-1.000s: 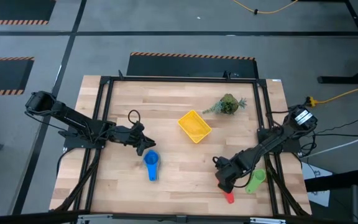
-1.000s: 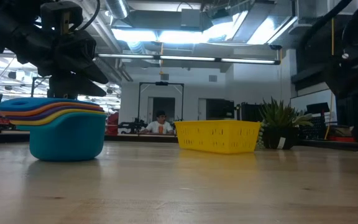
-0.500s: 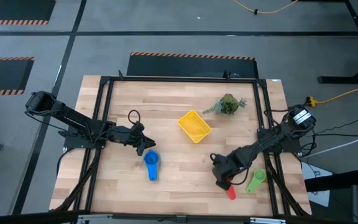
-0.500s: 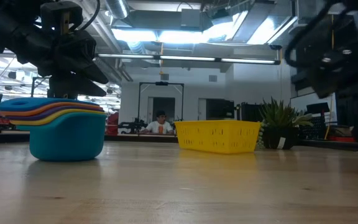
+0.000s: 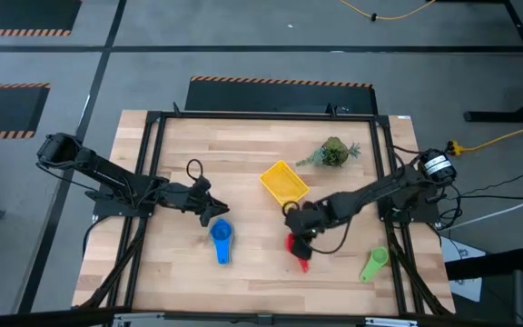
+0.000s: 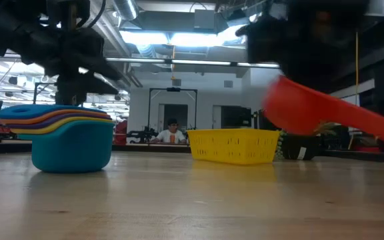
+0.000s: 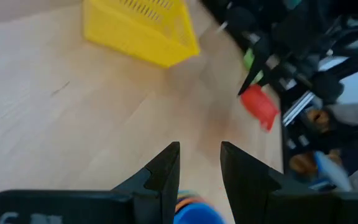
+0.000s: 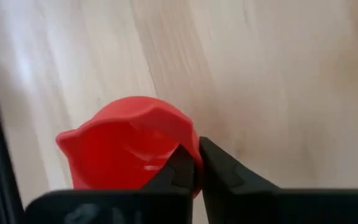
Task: Nest measuring cups in basket
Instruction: Stack the red measuring cup on top of the blue measuring cup
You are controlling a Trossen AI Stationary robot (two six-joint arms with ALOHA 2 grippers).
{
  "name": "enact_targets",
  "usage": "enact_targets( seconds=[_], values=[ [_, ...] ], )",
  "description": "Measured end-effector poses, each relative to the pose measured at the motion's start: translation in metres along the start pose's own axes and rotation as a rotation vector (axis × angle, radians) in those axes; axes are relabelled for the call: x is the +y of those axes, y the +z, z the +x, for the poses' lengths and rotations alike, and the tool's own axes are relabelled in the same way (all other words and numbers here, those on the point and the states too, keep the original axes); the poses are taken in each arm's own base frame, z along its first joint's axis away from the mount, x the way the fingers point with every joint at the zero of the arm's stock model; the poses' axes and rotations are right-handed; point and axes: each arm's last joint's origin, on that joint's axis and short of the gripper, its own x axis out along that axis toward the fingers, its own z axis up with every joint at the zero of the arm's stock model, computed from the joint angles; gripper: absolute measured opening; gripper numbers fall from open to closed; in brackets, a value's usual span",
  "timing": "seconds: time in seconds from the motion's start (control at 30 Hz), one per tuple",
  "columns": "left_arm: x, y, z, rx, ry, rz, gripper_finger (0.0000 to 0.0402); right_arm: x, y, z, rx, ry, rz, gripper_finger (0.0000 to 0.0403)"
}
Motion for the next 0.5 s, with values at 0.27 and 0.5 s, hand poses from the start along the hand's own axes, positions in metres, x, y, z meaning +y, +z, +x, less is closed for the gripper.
enact_targets(
  seconds=[0.27, 0.5],
  values=[
    [-0.011, 0.010, -0.001, -0.124, -0.093, -0.042, 0.0109, -0.010, 0.040, -0.014, -0.131, 0.035, -0.087, 0.0018],
    [-0.017, 0.015, -0.003, -0.192, -0.143, -0.068, 0.0109, -0.015, 0.074, -0.036, -0.234, 0.022, -0.198, 0.0020]
  ],
)
